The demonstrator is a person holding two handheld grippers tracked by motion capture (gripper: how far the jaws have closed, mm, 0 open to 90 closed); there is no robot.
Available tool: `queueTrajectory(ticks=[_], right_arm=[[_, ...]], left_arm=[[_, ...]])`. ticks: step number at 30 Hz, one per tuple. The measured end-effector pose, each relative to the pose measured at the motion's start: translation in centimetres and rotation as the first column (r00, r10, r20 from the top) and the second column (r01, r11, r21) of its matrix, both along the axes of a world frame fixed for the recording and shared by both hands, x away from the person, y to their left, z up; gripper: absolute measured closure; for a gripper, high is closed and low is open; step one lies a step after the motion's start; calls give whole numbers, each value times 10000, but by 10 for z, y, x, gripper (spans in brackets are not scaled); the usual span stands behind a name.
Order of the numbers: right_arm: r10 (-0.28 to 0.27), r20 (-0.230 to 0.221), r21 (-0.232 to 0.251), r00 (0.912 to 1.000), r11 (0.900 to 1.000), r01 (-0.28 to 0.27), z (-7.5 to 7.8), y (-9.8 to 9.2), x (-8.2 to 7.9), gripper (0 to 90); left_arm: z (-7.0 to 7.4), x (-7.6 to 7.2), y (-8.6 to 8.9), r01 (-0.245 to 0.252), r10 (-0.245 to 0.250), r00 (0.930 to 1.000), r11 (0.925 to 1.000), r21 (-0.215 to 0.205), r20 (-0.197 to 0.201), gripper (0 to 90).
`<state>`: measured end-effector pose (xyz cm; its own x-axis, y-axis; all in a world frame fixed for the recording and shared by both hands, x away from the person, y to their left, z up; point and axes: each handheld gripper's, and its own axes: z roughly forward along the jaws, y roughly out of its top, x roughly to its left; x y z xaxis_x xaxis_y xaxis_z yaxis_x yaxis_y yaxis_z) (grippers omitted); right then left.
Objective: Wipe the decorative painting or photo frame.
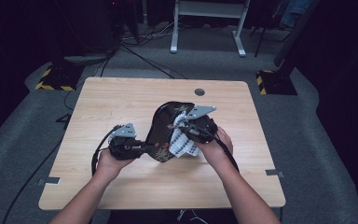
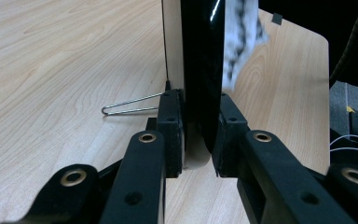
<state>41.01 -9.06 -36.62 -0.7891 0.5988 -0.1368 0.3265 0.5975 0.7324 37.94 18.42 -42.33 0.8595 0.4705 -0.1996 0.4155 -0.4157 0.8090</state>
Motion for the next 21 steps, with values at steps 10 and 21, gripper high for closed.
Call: queueTrajectory(ticks=[10,21], right_arm=[[147,-55,-253,9999,9996,-149,-9,6,-1,780],[375,355,116,9987,9992,-379,10,10,-3,779]], left_arm=[[0,0,0,23,-23,10000,10000,-4,-12,761],[0,-1,-1,-6,6,10000,10000,77,40,759]])
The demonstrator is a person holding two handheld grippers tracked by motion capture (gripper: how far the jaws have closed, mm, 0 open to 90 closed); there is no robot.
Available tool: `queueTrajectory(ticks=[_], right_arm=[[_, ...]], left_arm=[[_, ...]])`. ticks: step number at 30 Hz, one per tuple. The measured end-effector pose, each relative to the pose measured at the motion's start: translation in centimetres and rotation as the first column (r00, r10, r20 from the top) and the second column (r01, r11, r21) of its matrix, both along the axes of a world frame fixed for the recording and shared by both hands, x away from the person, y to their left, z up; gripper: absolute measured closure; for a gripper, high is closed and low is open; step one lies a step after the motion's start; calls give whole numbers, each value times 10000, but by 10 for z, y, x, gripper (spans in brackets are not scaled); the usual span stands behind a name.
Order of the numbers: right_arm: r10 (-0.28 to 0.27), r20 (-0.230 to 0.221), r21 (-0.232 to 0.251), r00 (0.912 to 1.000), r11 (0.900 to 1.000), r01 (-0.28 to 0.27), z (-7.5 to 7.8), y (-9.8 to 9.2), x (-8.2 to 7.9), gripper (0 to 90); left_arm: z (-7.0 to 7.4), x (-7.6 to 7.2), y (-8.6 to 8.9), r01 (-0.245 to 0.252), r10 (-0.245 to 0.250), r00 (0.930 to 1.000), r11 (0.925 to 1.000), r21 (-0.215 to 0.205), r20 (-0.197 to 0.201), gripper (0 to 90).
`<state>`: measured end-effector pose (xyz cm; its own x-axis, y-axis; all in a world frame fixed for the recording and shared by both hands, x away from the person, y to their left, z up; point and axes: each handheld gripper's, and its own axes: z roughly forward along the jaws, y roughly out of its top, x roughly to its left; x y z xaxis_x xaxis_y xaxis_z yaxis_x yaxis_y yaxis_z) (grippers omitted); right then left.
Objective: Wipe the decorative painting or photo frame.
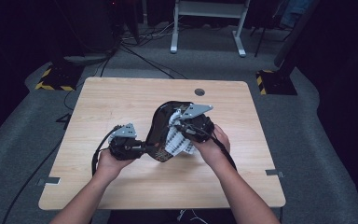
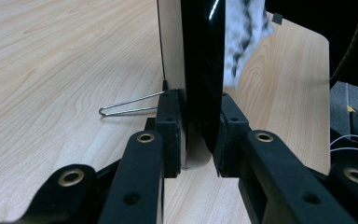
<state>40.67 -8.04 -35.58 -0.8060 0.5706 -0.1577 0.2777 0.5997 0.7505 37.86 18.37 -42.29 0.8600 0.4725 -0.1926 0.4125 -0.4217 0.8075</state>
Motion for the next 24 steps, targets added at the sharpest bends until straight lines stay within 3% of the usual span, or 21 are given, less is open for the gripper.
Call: queueTrajectory(ticks=[6,9,12,20,24], right_arm=[[-27,-620,-354,9981,9994,5,-32,-2,2,779],[-39,-713,-444,9974,9990,8,-37,-2,1,780],[31,-681,-556,9977,9984,-69,-33,-1,2,779],[152,15,-11,9999,9999,-152,1,2,0,779],[129,-74,91,9999,9999,-128,-6,2,-1,779]], left_arm=[[0,0,0,-33,33,10000,10000,-41,-39,757],[0,0,0,-52,51,10000,10000,-75,-60,758],[0,0,0,-54,54,10000,10000,-42,-58,757],[0,-1,0,-39,39,10000,10000,-39,-41,756],[0,0,0,-24,24,10000,10000,-40,-48,756]])
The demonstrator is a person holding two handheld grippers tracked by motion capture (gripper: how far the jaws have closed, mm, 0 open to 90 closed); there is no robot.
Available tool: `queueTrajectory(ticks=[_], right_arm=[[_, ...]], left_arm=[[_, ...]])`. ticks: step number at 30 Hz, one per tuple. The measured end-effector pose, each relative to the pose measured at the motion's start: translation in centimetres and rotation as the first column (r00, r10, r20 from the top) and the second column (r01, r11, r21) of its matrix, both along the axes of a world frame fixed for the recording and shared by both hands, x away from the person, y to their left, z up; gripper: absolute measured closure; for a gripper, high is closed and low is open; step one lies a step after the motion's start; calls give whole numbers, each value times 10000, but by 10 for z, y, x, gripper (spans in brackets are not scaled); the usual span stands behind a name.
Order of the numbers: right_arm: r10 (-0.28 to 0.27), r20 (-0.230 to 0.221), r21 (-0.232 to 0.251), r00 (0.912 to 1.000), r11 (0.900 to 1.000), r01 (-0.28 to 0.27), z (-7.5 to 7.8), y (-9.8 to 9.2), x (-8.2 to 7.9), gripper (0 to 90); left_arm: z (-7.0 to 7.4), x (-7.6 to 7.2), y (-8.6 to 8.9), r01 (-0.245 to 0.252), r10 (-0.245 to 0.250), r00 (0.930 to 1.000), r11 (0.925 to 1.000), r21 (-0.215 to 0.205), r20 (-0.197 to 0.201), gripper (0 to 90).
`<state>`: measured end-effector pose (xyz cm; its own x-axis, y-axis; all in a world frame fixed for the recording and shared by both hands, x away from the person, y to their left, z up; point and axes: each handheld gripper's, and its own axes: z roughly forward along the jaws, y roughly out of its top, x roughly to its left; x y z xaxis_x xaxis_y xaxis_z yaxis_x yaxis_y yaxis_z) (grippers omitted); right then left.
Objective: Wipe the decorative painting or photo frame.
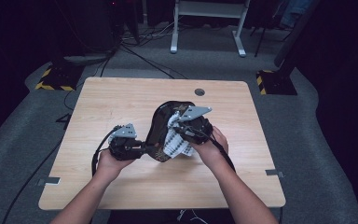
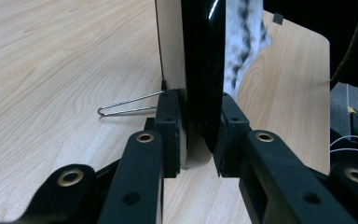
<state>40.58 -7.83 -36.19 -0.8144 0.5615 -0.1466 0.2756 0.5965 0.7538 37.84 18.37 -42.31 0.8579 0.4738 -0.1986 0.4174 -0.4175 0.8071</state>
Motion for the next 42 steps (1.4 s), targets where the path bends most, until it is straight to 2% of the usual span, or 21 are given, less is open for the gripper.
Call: queueTrajectory(ticks=[6,9,12,19,22,24,25,29,33,37,42], right_arm=[[-27,-511,-332,9987,9994,10,-26,-2,1,779],[-27,-655,-461,9978,9989,-4,-30,-4,2,780],[-110,-571,-571,9983,9983,77,-23,-3,4,780],[-331,-78,-166,9994,9993,330,8,-8,9,779],[-338,-97,-102,9994,9994,337,10,-10,10,779],[-435,-243,-129,9988,9990,432,0,-11,11,780],[-435,-243,-129,9988,9990,432,0,-11,11,780],[-466,-683,-349,9966,9984,443,-24,-11,10,780],[-510,-814,-384,9954,9981,480,-29,-12,10,780],[-547,-686,-380,9961,9979,521,-19,-12,12,780],[-610,-314,-104,9976,9981,607,6,-14,15,780]], left_arm=[[0,0,0,7,-7,10000,10000,-21,-16,756],[0,0,0,11,-11,10000,10000,-13,-4,756],[0,1,1,18,-18,10000,10000,-5,-3,756],[0,0,1,6,-6,10000,10000,-3,3,756],[0,0,1,10,-10,10000,10000,-3,3,756],[0,0,1,-10,10,10000,10000,-16,-9,756],[0,0,1,-11,11,10000,10000,-16,-12,756],[0,1,1,-15,15,10000,10000,-32,-10,756],[0,0,1,11,-11,10000,10000,-21,-10,756],[0,0,1,-8,7,10000,10000,-20,-13,754],[0,0,1,-14,14,10000,10000,-32,-16,754]])
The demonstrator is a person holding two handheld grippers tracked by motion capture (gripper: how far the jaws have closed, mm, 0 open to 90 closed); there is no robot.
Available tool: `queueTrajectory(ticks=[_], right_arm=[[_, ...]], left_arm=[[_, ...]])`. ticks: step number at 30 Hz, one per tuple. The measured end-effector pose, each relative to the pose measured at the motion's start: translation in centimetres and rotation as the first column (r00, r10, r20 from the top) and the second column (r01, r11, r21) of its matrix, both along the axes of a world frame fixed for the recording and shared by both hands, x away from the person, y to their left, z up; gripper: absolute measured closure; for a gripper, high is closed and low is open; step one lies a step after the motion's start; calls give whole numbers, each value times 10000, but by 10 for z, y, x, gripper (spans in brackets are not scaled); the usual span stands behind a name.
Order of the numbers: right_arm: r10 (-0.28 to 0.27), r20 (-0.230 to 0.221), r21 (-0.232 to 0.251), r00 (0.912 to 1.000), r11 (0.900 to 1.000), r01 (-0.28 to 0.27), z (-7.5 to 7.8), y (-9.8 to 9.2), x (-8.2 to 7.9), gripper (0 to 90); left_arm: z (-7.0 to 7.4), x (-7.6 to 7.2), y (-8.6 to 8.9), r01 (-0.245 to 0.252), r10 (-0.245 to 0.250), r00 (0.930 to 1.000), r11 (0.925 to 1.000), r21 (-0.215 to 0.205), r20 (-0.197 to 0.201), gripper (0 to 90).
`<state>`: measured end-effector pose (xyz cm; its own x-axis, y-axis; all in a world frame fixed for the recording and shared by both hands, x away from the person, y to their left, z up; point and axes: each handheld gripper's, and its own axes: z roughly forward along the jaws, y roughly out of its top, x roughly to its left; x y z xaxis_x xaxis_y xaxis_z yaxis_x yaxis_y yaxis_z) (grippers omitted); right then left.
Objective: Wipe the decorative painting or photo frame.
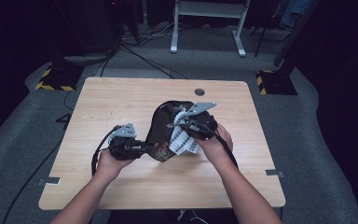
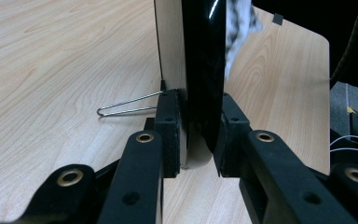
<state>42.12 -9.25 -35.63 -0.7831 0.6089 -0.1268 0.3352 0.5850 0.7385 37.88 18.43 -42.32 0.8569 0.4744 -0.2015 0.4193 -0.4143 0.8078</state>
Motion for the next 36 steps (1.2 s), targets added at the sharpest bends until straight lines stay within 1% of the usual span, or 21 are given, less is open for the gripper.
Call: queueTrajectory(ticks=[2,5,6,11,14,18,19,22,23,24,25,27,28,30,36], right_arm=[[-45,81,115,10000,9999,44,5,-1,1,780],[-81,110,200,9999,9998,79,1,-2,0,780],[-103,28,193,9999,9998,102,-3,-3,0,780],[-128,-529,34,9985,9999,130,-32,-3,-2,779],[-122,-656,-9,9978,9999,121,-40,-4,-2,779],[-131,-654,-105,9978,9999,125,-37,-2,-2,779],[-125,-586,-63,9982,9999,122,-33,-2,-1,779],[-176,-321,245,9993,9995,184,-13,-4,1,778],[-193,-147,316,9997,9993,198,-6,-4,2,778],[-193,-147,316,9997,9993,198,-6,-4,2,778],[-193,-43,409,9998,9990,195,1,-4,2,778],[-222,46,503,9997,9985,220,6,-4,2,777],[-221,72,588,9997,9980,216,4,-5,1,777],[-216,30,576,9998,9981,214,-2,-5,0,776],[-149,-474,178,9988,9997,157,-34,-4,-2,775]], left_arm=[[0,0,0,13,-13,10000,10000,13,2,754],[0,0,0,14,-14,10000,10000,19,4,754],[0,0,0,14,-14,10000,10000,15,1,754],[0,0,0,13,-13,10000,10000,6,-7,754],[0,0,0,4,-4,10000,10000,-13,11,754],[0,0,0,-3,3,10000,10000,-13,-6,754],[0,0,0,-11,11,10000,10000,-17,-13,754],[0,0,0,2,-2,10000,10000,-17,-9,754],[0,1,0,7,-7,10000,10000,-15,-1,754],[0,1,0,7,-7,10000,10000,-15,-1,754],[0,0,0,7,-7,10000,10000,-19,-9,754],[0,0,0,2,-2,10000,10000,-12,-1,754],[0,0,0,-1,1,10000,10000,-6,8,754],[0,0,0,-4,4,10000,10000,-6,6,754],[0,0,0,1,-1,10000,10000,-9,6,754]])
